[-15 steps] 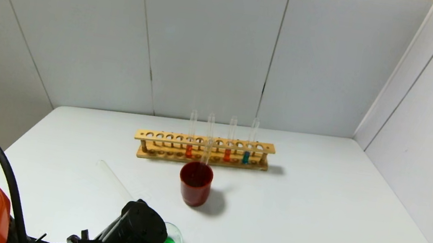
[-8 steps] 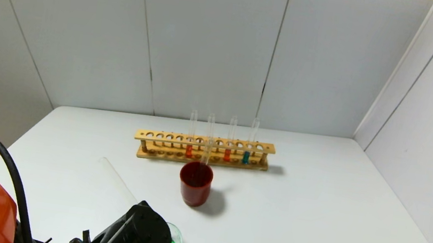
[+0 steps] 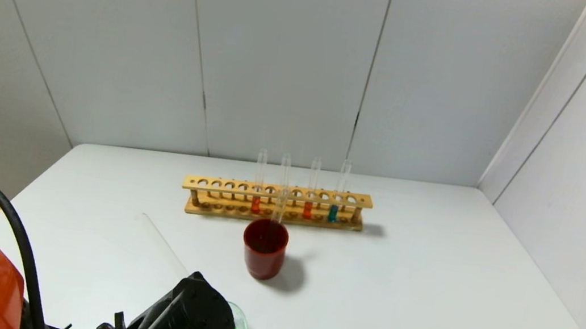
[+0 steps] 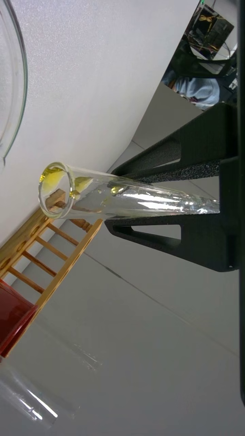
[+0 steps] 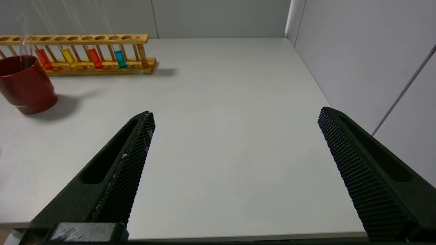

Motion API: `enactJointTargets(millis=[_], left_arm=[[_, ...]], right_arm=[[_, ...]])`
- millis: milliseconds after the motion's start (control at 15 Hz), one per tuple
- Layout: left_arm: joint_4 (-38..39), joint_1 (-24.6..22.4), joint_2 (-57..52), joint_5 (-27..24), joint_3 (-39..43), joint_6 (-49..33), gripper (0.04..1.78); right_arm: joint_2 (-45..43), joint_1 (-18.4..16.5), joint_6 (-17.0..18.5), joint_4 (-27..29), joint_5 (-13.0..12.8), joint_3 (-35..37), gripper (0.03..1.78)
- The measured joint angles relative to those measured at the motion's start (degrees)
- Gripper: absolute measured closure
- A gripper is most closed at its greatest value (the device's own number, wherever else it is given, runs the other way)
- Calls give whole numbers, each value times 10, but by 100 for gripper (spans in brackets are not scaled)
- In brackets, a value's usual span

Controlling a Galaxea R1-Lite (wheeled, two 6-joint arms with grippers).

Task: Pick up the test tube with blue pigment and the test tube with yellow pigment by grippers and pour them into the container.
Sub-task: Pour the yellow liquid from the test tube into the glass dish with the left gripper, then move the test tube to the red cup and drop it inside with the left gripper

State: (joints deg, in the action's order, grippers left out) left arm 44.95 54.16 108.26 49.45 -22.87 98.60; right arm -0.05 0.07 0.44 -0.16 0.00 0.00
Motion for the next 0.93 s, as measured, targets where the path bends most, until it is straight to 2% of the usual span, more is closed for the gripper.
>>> enactJointTargets(millis=[333,667,933], left_arm=[[2,0,-32,-6,13,-24,149],[15,0,-73,-21,59,-51,149],[46,-5,-89,-32,55,-121,149]], right_arm=[[0,0,0,0,0,0,6],[0,0,0,0,0,0,6],[0,0,0,0,0,0,6]])
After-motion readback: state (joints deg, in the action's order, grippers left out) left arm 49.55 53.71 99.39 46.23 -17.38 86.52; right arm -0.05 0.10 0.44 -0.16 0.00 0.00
